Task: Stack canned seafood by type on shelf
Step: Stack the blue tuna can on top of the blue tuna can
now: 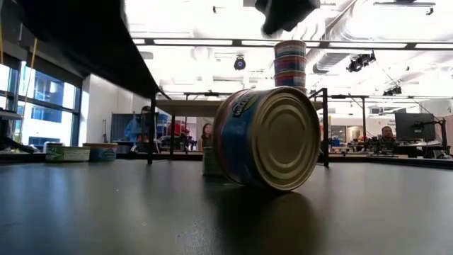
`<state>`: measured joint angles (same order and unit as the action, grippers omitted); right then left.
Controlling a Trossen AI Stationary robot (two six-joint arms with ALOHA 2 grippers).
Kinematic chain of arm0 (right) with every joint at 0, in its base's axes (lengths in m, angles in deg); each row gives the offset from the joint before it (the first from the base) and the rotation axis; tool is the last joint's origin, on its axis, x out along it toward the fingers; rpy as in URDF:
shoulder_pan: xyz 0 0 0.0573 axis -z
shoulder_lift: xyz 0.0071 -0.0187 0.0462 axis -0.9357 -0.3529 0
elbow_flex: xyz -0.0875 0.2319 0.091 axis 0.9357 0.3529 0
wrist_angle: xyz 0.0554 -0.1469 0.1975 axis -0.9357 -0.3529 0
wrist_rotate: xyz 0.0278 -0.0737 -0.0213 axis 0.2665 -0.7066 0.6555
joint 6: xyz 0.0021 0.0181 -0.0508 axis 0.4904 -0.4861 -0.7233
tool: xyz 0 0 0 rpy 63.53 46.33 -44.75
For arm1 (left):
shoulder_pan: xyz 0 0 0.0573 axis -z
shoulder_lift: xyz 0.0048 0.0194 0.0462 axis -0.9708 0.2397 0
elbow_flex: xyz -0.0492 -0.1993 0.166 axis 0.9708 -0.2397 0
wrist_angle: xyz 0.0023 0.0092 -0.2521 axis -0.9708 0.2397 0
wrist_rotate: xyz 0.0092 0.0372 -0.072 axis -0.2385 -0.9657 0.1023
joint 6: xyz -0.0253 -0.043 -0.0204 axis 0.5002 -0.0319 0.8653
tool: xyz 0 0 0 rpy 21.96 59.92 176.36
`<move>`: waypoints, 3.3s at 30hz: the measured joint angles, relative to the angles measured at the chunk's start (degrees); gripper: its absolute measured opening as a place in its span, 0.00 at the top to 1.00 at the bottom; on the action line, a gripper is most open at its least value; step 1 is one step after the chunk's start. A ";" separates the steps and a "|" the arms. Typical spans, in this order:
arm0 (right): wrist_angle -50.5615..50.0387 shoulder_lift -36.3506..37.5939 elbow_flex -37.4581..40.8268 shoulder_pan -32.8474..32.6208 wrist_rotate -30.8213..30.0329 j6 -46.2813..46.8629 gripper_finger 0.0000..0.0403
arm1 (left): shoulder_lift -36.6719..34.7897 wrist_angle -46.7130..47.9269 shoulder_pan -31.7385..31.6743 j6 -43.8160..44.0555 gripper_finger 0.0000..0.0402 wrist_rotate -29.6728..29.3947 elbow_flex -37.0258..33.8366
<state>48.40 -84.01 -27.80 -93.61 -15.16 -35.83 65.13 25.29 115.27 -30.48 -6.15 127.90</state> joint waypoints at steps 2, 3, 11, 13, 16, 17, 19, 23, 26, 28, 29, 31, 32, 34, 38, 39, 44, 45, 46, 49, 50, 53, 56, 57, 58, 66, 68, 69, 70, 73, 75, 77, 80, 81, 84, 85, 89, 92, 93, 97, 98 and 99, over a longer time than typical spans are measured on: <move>-5.70 -3.22 -3.38 -0.09 -1.20 -5.65 0.32 | -0.02 -3.26 1.55 3.65 1.00 -0.95 0.00; -8.10 -4.80 -5.07 -0.07 -1.84 -7.91 0.27 | -0.02 -5.10 2.27 4.61 1.00 -1.48 0.00; -14.81 -13.44 -12.89 1.28 -2.03 -15.90 0.16 | -0.07 -6.96 4.90 11.11 1.00 -5.07 0.04; -14.69 -14.15 -12.92 1.48 -1.99 -16.60 0.16 | -0.12 -6.30 4.91 11.52 1.00 -5.22 0.04; -15.44 -15.40 -12.89 1.79 -2.57 -17.13 0.16 | -1.24 -3.58 4.91 10.36 1.00 -5.12 0.04; -15.66 -15.63 -12.85 1.79 -2.57 -16.88 0.17 | -2.13 -2.07 4.91 9.57 1.00 -5.20 0.04; -15.61 -15.63 -12.85 1.79 -2.57 -15.93 0.19 | -4.52 2.31 4.70 8.45 1.00 -5.72 0.04; -15.62 -15.54 -12.85 1.78 -2.58 -15.71 0.31 | -10.36 13.51 3.81 7.59 1.00 -8.81 0.04; -15.50 -15.54 -12.85 1.66 -2.84 -15.34 0.46 | -15.39 20.28 3.03 7.57 1.00 -12.20 0.04; -15.33 -15.51 -12.90 1.66 -2.92 -14.24 0.55 | -18.51 23.36 2.50 7.52 1.00 -14.58 0.04; -15.59 -15.51 -13.09 1.66 -2.90 -13.84 0.59 | -20.09 24.49 2.17 7.52 1.00 -15.74 0.04; -16.93 -15.60 -14.44 1.66 -2.88 -13.37 0.58 | -22.94 26.71 1.68 7.52 1.00 -18.39 0.04; -18.37 -15.65 -15.73 1.66 -3.03 -13.41 0.58 | -24.30 27.42 1.39 7.50 1.00 -19.84 0.04; -22.02 -15.65 -19.75 1.68 -5.66 -13.47 0.58 | -26.65 29.09 1.15 7.50 1.00 -22.91 0.04; -32.45 -15.48 -30.71 2.82 -16.46 -16.06 0.58 | -30.17 31.99 0.42 7.44 1.00 -27.55 0.04; -34.23 -15.47 -33.60 3.43 -19.82 -16.92 0.58 | -30.71 32.69 0.11 7.44 1.00 -27.97 0.04; -43.63 -15.38 -46.94 8.26 -37.03 -18.46 0.58 | -31.19 34.36 -1.83 7.42 1.00 -26.73 0.04; -45.86 -15.37 -49.32 9.64 -40.42 -18.30 0.58 | -31.07 34.33 -2.13 7.42 1.00 -25.81 0.04; -46.51 -14.46 -49.40 10.97 -44.34 -17.96 0.58 | -30.88 34.19 -2.47 7.44 1.00 -24.88 0.04; -47.62 -8.28 -44.81 15.24 -51.10 -16.46 0.58 | -30.19 34.17 -2.83 7.44 1.00 -22.09 0.04; -49.21 -6.46 -44.23 16.41 -52.29 -14.79 0.58 | -30.07 34.17 -2.84 7.44 1.00 -21.66 0.04; -52.05 -2.48 -43.82 19.99 -56.26 -11.33 0.58 | -29.81 34.14 -2.43 7.46 1.00 -21.87 0.04; -49.05 0.80 -43.78 21.90 -60.75 -16.08 0.58 | -29.88 34.12 -2.23 7.46 1.00 -23.84 0.04; -48.32 1.93 -43.81 22.42 -62.71 -17.83 0.58 | -29.88 34.09 -2.23 7.41 1.00 -24.33 0.04; -48.45 2.69 -43.97 22.82 -63.76 -18.99 0.58 | -29.86 34.16 -2.23 7.16 1.00 -24.59 0.04; -51.65 4.59 -43.76 28.74 -64.33 -24.80 0.58 | -29.86 33.86 -2.47 7.59 1.00 -28.81 0.04; -51.60 4.12 -43.76 30.26 -64.75 -26.00 0.58 | -29.86 33.30 -2.47 7.56 1.00 -29.91 0.04; -51.62 3.89 -43.76 31.03 -64.09 -26.30 0.58 | -29.86 33.24 -2.47 7.57 1.00 -30.04 0.04; -51.62 3.51 -43.76 31.63 -62.58 -26.40 0.58 | -29.86 33.28 -2.47 7.59 1.00 -30.04 0.04; -51.64 2.17 -43.76 33.17 -59.77 -26.41 0.58 | -29.86 33.25 -2.47 7.61 1.00 -30.04 0.04; -51.60 1.44 -43.76 33.89 -59.64 -26.84 0.58 | -29.86 33.24 -2.47 7.61 1.00 -30.07 0.04; -51.60 0.66 -43.76 34.81 -59.56 -27.73 0.58 | -29.86 33.26 -2.47 7.57 1.00 -30.07 0.04; -51.62 -0.51 -43.76 35.99 -59.57 -27.89 0.58 | -29.86 33.28 -2.47 7.58 1.00 -30.07 0.04; -51.62 -0.77 -43.76 36.21 -59.59 -27.91 0.58 | -29.86 33.28 -2.47 7.59 1.00 -30.07 0.04; -51.60 -0.96 -43.76 36.55 -58.34 -27.52 0.58 | -29.86 33.28 -2.31 7.59 1.00 -30.07 0.04; -51.62 -0.96 -43.76 36.64 -57.35 -26.98 0.58 | -29.86 33.28 -2.27 7.57 1.00 -30.05 0.04; -51.60 -0.96 -43.73 36.75 -58.88 -24.77 0.56 | -29.86 33.30 -2.22 7.57 1.00 -29.64 0.04; -51.62 -0.64 -43.73 36.30 -60.46 -24.49 0.56 | -29.86 33.33 -2.22 7.52 1.00 -29.54 0.04; -51.62 -0.52 -43.73 36.25 -60.07 -24.47 0.57 | -29.86 33.32 -2.21 7.13 1.00 -29.54 0.04; -51.60 -0.52 -43.73 35.80 -56.97 -23.22 0.57 | -29.86 33.35 -2.23 5.63 1.00 -29.51 0.04; -51.60 -0.52 -43.73 35.80 -56.64 -22.69 0.56 | -29.86 33.35 -2.23 5.62 1.00 -29.50 0.04; -51.60 -0.52 -43.73 35.76 -56.58 -22.21 0.56 | -29.86 33.35 -2.23 5.60 1.00 -29.50 0.04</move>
<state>-3.20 -84.53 -71.54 -57.85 -71.75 -58.04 35.27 58.64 113.04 -24.88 -35.65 127.94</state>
